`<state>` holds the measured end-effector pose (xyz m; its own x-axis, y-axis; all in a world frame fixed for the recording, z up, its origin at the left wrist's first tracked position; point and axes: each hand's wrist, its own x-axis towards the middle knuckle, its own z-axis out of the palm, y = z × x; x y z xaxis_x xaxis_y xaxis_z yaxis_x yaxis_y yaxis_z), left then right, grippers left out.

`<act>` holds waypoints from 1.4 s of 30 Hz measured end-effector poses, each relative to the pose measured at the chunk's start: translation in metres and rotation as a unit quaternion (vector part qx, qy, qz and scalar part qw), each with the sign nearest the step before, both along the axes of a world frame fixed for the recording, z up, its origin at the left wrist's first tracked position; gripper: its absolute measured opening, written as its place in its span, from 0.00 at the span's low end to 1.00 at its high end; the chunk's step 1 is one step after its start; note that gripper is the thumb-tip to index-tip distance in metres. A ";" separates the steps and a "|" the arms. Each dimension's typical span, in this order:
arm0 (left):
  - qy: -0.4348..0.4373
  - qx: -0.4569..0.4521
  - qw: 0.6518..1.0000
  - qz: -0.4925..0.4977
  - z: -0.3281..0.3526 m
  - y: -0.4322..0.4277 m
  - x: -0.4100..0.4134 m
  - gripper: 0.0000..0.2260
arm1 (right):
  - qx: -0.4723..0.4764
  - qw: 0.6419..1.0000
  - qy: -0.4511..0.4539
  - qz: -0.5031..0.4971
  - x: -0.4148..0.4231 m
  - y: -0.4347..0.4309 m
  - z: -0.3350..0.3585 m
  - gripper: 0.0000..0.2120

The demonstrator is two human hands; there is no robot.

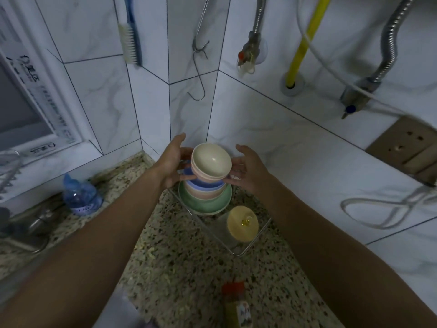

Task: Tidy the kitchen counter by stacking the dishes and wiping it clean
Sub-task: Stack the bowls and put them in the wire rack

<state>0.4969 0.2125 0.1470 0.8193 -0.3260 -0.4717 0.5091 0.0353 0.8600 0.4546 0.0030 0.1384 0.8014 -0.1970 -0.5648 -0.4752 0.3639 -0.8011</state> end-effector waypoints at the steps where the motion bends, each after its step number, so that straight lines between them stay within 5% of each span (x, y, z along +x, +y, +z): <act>1: 0.006 0.001 1.000 0.000 -0.003 -0.001 0.004 0.29 | -0.007 1.000 0.005 0.001 0.004 0.000 -0.002 0.32; 18: 0.037 0.157 0.987 -0.024 -0.044 -0.008 0.061 0.40 | -0.081 0.989 0.082 0.097 0.056 -0.005 -0.029 0.27; 24: 0.069 0.156 0.984 -0.045 -0.039 -0.006 0.067 0.39 | -0.132 0.980 0.090 0.118 0.062 -0.004 -0.032 0.29; 38: 0.080 0.106 0.990 -0.053 -0.037 0.005 0.056 0.37 | -0.057 0.997 0.017 0.056 0.037 -0.014 -0.026 0.25; 42: 0.033 0.057 0.998 -0.014 -0.034 0.017 0.041 0.29 | -0.031 0.999 -0.011 0.042 0.017 -0.030 -0.016 0.24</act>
